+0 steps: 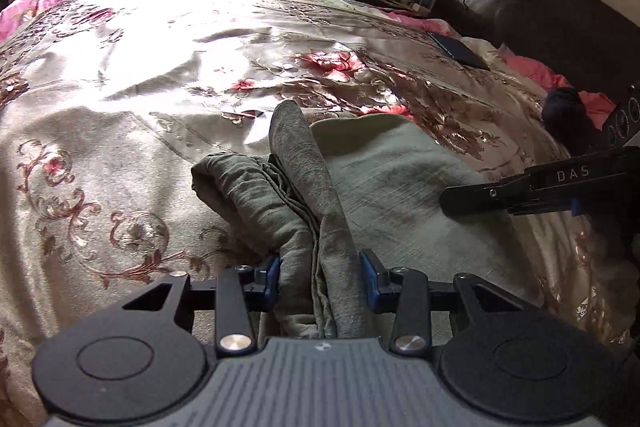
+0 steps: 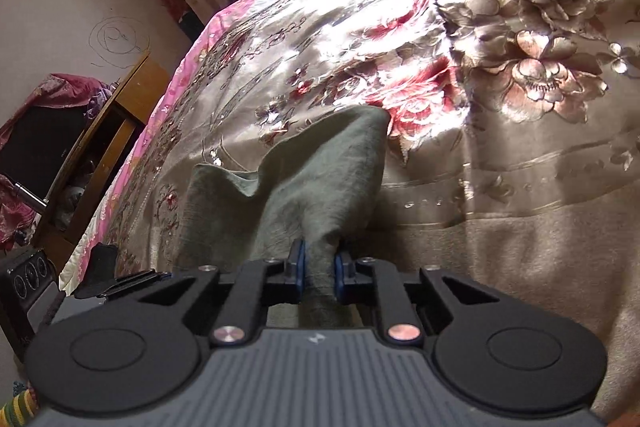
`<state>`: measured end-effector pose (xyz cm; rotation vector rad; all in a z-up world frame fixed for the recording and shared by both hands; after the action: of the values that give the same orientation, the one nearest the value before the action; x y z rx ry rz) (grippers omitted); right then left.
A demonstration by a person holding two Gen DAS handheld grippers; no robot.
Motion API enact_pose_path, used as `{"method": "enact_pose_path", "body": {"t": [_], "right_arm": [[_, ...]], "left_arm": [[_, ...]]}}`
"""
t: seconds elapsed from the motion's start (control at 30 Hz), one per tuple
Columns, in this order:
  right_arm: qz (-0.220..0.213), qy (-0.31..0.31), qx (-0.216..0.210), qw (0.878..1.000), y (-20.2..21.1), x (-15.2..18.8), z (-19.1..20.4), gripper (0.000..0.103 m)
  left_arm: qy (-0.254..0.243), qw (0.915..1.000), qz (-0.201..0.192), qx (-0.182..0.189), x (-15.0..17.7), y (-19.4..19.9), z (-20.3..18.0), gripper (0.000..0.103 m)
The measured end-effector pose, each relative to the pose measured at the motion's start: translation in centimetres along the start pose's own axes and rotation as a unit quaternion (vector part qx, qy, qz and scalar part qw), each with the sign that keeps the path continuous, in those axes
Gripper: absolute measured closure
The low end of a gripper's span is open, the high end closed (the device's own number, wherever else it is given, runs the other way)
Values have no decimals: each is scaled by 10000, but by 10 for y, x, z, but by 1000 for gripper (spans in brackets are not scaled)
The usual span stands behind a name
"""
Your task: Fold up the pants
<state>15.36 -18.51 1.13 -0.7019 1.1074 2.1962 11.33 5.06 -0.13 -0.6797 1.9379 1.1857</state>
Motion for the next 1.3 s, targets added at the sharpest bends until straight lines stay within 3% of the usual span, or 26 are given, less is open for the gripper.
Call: {"method": "enact_pose_path", "body": {"t": [0.17, 0.27, 0.37, 0.5, 0.63, 0.77, 0.93, 1.07, 1.3], "right_arm": [[-204, -155, 783, 9966, 19, -9, -47, 88], [-344, -345, 991, 9939, 25, -10, -60, 85], [-564, -283, 1209, 9907, 39, -8, -58, 80], [-1014, 17, 1337, 9858, 60, -5, -38, 80], [-962, 253, 1018, 9898, 55, 3, -10, 80], [-786, 537, 556, 9939, 21, -1, 28, 79], [-408, 771, 328, 9957, -53, -17, 55, 79], [-241, 898, 571, 9940, -109, -18, 61, 78], [-321, 813, 633, 9942, -135, -30, 61, 80]], "left_arm": [[82, 9994, 17, 344, -6, -42, -28, 51], [-373, 9989, 21, 281, -6, -64, -45, 50], [-349, 9991, 9, 226, -3, -61, -44, 47], [-178, 9997, -81, -130, -3, -44, -26, 42], [-402, 9971, -198, -615, -9, -39, -26, 42], [277, 9968, -276, -704, -8, -27, -11, 42], [15, 9936, -640, -928, 2, -7, -16, 42], [-445, 9921, -595, -1010, 6, -16, -20, 41], [130, 9924, -670, -1020, 7, -17, 11, 38]]}}
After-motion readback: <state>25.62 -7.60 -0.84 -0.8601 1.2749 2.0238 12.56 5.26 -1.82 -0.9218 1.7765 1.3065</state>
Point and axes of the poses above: each gripper's, at about its wrist camera, not at the fingertips, and y roughly against the way its jaws point, z to its left, x to its underside, the point moved 2 cm from there along -y, roughly the way its jaws point, and after that the axes turned 13 degrees about -z, right-handed, at the moved point
